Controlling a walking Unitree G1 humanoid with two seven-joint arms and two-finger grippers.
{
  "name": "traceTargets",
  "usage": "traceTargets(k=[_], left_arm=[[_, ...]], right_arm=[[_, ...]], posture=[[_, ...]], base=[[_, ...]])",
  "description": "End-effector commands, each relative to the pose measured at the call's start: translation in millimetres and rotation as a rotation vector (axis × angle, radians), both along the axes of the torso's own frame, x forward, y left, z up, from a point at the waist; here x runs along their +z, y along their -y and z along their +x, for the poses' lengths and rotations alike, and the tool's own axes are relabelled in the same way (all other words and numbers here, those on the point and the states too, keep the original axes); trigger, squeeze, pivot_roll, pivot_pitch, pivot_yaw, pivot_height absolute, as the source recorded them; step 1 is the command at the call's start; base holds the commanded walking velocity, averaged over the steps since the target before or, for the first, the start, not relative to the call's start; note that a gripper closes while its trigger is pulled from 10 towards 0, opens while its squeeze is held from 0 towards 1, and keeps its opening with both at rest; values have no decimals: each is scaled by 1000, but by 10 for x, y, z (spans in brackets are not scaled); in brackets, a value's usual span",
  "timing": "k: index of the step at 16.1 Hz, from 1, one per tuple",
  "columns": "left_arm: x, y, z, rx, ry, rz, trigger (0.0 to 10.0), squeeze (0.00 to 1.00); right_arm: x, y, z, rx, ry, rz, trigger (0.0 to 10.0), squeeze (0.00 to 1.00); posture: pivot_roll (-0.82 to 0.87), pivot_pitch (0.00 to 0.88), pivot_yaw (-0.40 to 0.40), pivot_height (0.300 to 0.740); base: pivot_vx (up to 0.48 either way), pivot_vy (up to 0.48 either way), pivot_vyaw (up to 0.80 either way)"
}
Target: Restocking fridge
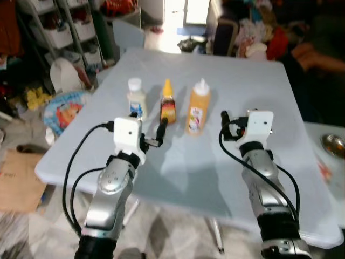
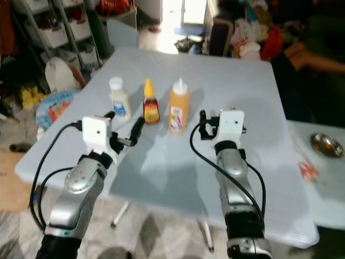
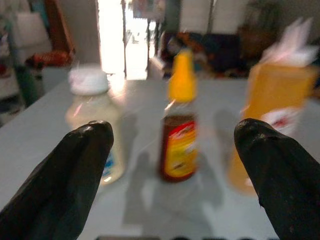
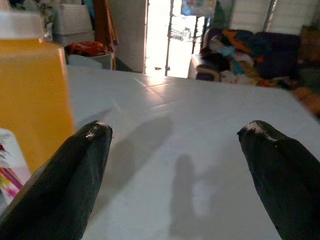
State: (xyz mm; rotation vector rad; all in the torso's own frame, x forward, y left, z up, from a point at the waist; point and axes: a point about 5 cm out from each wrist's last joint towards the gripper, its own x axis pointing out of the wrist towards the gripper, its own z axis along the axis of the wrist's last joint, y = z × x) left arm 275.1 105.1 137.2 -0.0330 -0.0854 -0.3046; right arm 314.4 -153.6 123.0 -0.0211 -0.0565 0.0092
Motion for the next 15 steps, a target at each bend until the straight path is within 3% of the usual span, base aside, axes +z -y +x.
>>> traceTargets(k=[1,9,10,11,13,15], left_arm=[[4,-29,2,14,-1,1,10000,0],[11,-98,-70,4,9,21,10000,0],[1,-273,-20,103,16,122,10000,0],[0,-401,12,169,-4,114,10000,0],[22,-558,12,201,-10,119,10000,0],[39,-624,-10,209,-7,132,10000,0]], right_arm=[[6,-24,0,10,1,-3,10000,0],[-59,-77,-57,44,-43,7,10000,0],[-98,-179,-56,128,-79,-5,10000,0],[-89,-224,-51,159,-79,2,10000,0],[-79,-258,-38,162,-75,6,10000,0],[-73,-272,-23,161,-74,12,10000,0]], posture=[[24,0,-33,740],[29,0,-36,740],[36,0,-37,740],[42,0,-37,740],[67,0,-37,740],[76,0,-36,740]], base=[[0,0,0],[0,0,0],[0,0,0],[0,0,0],[0,0,0],[0,0,0]])
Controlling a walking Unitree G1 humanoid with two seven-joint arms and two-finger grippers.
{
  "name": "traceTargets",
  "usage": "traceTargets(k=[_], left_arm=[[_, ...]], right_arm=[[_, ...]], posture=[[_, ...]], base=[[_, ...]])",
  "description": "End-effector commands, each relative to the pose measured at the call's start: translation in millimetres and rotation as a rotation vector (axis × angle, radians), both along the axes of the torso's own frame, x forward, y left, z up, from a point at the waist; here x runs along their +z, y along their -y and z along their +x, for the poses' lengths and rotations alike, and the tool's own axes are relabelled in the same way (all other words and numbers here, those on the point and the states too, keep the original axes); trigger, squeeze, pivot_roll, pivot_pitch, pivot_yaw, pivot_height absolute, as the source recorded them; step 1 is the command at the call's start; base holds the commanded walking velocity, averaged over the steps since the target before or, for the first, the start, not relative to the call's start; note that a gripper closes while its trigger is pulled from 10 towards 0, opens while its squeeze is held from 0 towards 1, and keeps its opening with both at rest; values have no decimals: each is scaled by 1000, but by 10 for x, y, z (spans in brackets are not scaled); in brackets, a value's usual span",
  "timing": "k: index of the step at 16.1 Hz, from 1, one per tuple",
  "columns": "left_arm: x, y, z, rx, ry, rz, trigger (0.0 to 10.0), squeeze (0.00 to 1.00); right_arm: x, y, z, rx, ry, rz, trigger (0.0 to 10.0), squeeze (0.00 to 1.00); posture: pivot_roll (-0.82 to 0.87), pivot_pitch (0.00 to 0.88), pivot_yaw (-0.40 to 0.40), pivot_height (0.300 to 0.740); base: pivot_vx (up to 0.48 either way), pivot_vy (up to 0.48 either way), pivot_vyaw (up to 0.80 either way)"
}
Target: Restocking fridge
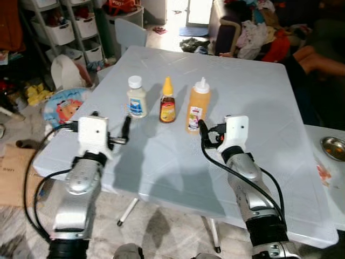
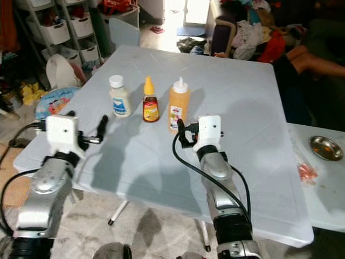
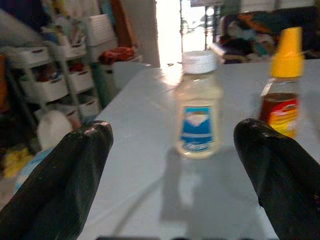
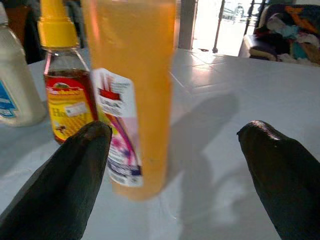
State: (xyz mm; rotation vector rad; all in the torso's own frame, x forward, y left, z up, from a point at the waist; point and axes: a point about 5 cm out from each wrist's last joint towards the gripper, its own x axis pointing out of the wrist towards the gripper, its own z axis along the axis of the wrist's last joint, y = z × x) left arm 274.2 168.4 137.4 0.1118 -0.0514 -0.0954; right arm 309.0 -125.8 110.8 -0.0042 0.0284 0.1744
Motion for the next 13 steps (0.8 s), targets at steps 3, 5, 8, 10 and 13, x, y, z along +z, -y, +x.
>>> traceTargets(k=[3,5,8,10,13], left_arm=[[40,19,-41,-9,1,0,10000,0],[47,68,-46,-26,-1,-5,10000,0],[46,123,-63,-39,-5,-11,10000,0],[42,143,-72,-43,-10,-14,10000,0],[37,153,-68,-44,-14,-16,10000,0]], right_arm=[[116,-57,99,58,33,10,10000,1000],[151,-75,148,65,41,7,10000,1000],[182,-121,190,85,49,1,10000,1000],[207,-141,230,110,64,-31,10000,0],[242,-147,280,123,90,-86,10000,0]], posture=[[85,0,-29,740],[86,2,-28,740],[87,3,-28,740],[88,2,-29,740],[86,1,-30,740]], base=[[0,0,0],[0,0,0],[0,0,0],[0,0,0],[0,0,0]])
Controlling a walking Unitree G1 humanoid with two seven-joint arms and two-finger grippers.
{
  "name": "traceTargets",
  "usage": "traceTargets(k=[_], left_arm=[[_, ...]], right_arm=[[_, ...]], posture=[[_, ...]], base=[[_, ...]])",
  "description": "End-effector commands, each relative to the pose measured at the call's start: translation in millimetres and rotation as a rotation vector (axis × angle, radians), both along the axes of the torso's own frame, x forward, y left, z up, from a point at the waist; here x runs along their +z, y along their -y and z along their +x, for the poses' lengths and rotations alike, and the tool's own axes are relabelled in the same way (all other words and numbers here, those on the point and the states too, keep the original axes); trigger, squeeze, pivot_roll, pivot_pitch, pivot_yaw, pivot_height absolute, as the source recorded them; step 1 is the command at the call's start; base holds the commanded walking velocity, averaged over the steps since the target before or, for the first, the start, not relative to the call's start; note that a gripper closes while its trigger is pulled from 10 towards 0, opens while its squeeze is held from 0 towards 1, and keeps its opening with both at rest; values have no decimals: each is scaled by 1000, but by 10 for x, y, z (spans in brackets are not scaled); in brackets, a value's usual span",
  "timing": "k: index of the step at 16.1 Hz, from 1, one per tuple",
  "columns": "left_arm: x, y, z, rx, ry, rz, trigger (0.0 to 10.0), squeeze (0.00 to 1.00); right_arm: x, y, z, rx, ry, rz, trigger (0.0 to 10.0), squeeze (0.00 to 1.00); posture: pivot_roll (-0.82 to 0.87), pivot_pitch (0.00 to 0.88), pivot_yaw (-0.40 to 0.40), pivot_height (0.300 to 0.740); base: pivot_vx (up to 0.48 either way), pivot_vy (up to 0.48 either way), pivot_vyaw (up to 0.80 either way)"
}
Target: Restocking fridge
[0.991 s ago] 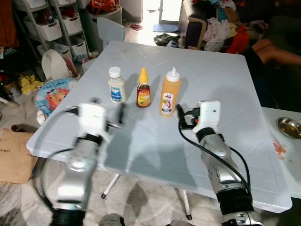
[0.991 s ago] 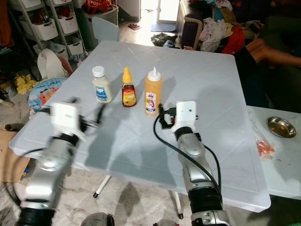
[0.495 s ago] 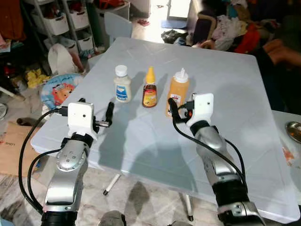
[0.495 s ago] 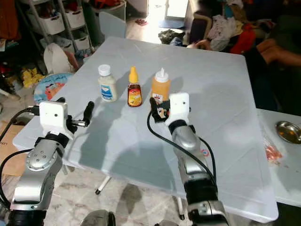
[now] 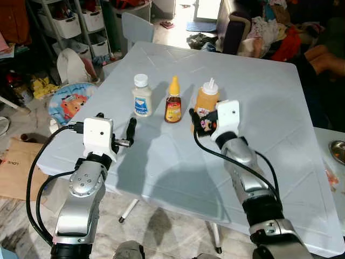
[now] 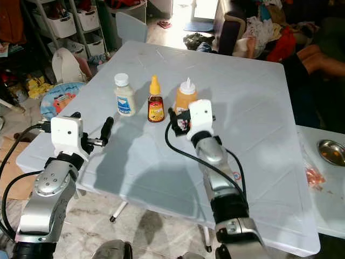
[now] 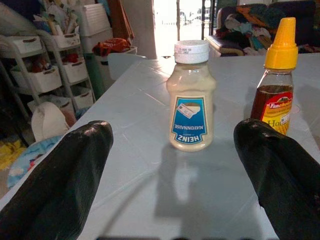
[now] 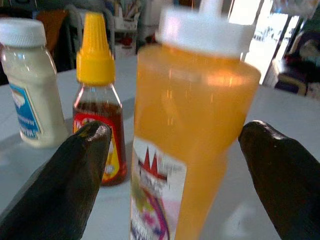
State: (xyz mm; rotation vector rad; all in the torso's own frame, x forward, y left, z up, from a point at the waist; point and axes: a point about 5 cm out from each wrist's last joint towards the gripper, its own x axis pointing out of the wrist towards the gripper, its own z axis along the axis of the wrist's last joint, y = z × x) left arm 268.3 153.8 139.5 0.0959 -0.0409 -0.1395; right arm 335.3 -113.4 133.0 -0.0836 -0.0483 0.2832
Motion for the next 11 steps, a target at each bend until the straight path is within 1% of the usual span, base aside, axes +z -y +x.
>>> traceTargets(k=[1,5,9,10,11], left_arm=[[16,27,-4,-5,0,-5,10000,0],[10,45,-12,-9,-3,-8,10000,0],[4,68,-14,-16,-6,-5,10000,0],[5,71,-13,-18,-6,-4,10000,0],[7,75,-11,-19,-5,-3,10000,0]], right_arm=[[50,-22,58,14,19,-32,10000,0],[89,12,127,4,30,-42,10000,0],[119,21,242,-9,47,-53,10000,0],[129,13,267,-12,51,-50,8627,0],[140,7,283,-14,57,-48,0,0]], posture=[[86,1,-32,740],[88,3,-36,740],[92,7,-33,740],[95,7,-31,740],[97,8,-31,740]], base=[[0,0,0],[0,0,0],[0,0,0],[0,0,0],[0,0,0]])
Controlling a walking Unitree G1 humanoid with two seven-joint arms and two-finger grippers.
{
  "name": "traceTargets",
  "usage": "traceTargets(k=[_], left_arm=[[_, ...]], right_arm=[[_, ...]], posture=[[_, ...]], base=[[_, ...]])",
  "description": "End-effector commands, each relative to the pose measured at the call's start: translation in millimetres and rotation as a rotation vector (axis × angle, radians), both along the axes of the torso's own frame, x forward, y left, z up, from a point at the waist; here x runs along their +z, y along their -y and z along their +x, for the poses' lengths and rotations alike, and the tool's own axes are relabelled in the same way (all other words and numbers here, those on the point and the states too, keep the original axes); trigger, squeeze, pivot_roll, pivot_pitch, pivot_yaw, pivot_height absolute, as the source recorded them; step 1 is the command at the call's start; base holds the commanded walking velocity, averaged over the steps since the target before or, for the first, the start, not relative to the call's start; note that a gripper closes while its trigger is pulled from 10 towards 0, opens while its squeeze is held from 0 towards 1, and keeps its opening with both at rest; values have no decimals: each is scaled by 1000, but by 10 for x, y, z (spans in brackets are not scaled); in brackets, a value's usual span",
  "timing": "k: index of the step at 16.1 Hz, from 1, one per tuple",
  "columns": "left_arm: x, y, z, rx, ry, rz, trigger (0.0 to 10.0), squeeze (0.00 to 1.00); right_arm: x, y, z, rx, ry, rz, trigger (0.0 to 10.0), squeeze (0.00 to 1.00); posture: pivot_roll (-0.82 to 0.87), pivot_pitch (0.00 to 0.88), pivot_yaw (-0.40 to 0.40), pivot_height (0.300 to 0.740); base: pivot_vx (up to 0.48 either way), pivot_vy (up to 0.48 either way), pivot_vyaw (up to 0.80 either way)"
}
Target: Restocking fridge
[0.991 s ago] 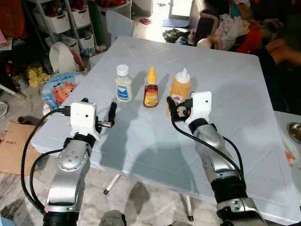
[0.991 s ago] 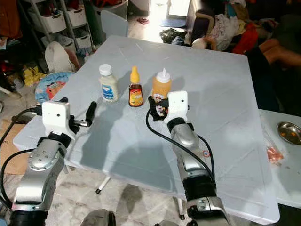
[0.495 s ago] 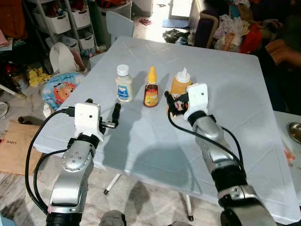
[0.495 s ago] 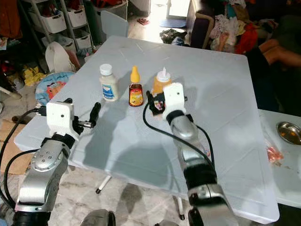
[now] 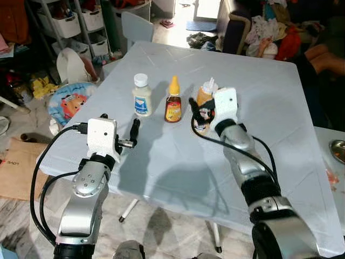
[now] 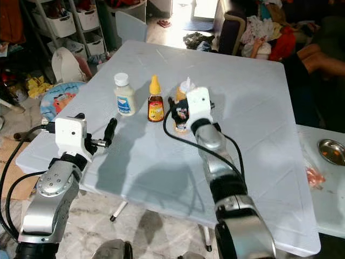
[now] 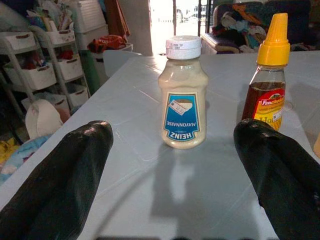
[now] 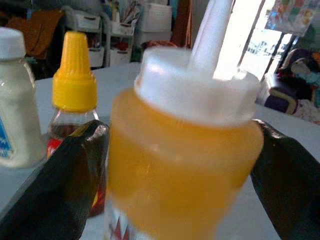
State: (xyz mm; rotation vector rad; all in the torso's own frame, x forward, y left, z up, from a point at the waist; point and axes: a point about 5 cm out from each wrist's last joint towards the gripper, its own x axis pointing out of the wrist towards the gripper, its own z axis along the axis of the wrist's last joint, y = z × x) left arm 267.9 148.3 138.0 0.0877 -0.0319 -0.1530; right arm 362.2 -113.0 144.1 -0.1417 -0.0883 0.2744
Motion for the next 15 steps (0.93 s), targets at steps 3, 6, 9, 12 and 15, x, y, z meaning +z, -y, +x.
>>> traceTargets(k=[3,6,9,12,15], left_arm=[[28,28,-7,-7,6,7,10000,0],[51,31,25,-3,15,12,10000,0],[93,18,107,2,33,12,10000,0],[143,48,166,0,58,8,10000,0],[335,49,281,13,125,-10,10000,0]], right_arm=[[64,-23,58,-2,20,9,0,0],[77,-77,73,18,33,30,0,0],[74,-96,81,21,41,38,0,0],[59,-77,53,17,52,47,0,0],[190,-133,33,17,112,49,10000,0]], posture=[[102,8,-30,740],[109,0,-33,740],[104,0,-30,740],[98,0,-29,740],[95,0,-43,740]], base=[[0,0,0],[0,0,0],[0,0,0],[0,0,0],[0,0,0]])
